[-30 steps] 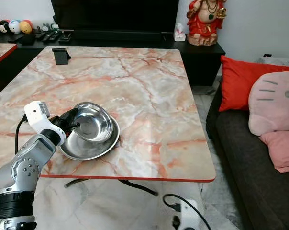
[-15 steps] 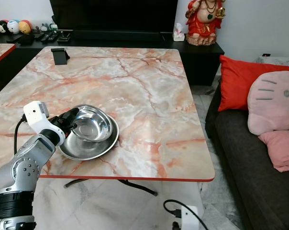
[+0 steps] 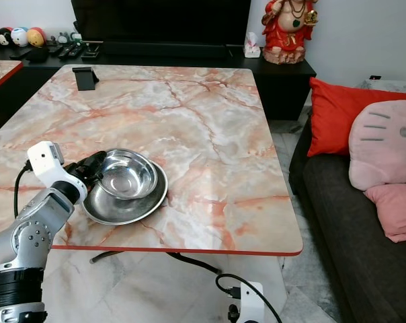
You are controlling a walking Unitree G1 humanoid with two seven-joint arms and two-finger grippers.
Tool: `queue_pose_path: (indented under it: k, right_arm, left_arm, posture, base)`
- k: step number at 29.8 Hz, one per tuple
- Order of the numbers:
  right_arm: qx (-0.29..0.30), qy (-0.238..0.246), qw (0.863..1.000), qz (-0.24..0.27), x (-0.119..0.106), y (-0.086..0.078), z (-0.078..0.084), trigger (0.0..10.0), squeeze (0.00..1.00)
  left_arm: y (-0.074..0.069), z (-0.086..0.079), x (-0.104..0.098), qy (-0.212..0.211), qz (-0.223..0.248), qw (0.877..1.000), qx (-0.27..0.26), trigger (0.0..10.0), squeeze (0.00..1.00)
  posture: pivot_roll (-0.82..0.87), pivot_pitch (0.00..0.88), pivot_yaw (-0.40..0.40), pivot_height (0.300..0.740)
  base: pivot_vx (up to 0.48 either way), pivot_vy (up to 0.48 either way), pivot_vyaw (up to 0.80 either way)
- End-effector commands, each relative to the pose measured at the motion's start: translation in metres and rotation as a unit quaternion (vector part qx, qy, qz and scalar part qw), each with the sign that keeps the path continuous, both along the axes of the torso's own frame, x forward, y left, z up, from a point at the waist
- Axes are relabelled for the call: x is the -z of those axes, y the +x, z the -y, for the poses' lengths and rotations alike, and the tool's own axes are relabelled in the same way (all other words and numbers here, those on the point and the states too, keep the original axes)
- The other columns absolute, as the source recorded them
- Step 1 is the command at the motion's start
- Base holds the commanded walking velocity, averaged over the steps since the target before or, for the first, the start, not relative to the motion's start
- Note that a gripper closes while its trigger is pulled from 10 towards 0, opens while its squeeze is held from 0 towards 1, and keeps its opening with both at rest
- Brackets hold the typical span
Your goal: Setting the table
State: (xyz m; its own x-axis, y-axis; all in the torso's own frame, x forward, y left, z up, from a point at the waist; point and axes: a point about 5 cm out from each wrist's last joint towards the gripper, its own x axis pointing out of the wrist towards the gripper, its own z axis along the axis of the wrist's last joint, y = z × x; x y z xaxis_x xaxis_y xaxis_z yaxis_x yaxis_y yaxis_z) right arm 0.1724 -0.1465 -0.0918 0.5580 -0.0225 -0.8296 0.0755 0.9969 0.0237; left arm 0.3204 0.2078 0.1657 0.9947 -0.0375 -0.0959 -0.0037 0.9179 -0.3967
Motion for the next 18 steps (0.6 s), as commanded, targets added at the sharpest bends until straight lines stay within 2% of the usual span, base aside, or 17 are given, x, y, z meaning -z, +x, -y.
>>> queue_pose_path:
  k: [1, 2, 4, 6, 10, 18]
  right_arm:
    - [-0.002, -0.003, 1.000, -0.002, -0.001, 0.002, 0.002, 10.0, 0.00]
    - [-0.001, -0.004, 1.000, -0.001, -0.001, 0.003, 0.005, 10.0, 0.00]
    - [-0.001, -0.005, 1.000, -0.001, -0.001, 0.003, 0.007, 10.0, 0.00]
    - [0.002, -0.008, 1.000, -0.001, -0.001, 0.000, 0.018, 10.0, 0.00]
    - [0.006, -0.013, 1.000, -0.006, 0.001, -0.008, 0.030, 10.0, 0.00]
    - [0.010, -0.014, 1.000, -0.009, 0.003, -0.013, 0.039, 10.0, 0.00]
  left_arm:
    - [0.001, 0.001, -0.004, 0.017, 0.003, 1.000, 0.002, 10.0, 0.00]
    - [0.001, 0.002, -0.004, 0.036, 0.001, 0.999, 0.007, 10.0, 0.00]
    - [0.001, 0.003, -0.004, 0.041, -0.001, 0.999, 0.009, 10.0, 0.00]
    - [0.001, 0.004, -0.003, 0.061, -0.001, 0.998, 0.015, 10.0, 0.00]
    - [0.001, 0.005, -0.003, 0.070, -0.002, 0.997, 0.021, 10.0, 0.00]
    - [0.001, 0.011, -0.004, 0.067, 0.006, 0.997, 0.045, 10.0, 0.00]
  posture:
    - [0.08, 0.000, -0.028, 0.740]
    - [0.08, 0.000, -0.027, 0.740]
    - [0.08, 0.000, -0.027, 0.740]
    - [0.08, 0.000, -0.027, 0.740]
    - [0.08, 0.000, -0.026, 0.740]
    - [0.08, 0.000, -0.025, 0.740]
  base:
    - [0.000, 0.000, 0.00]
    - [0.000, 0.000, 0.00]
    - [0.000, 0.000, 0.00]
    - [0.000, 0.000, 0.00]
    - [0.000, 0.000, 0.00]
    - [0.000, 0.000, 0.00]
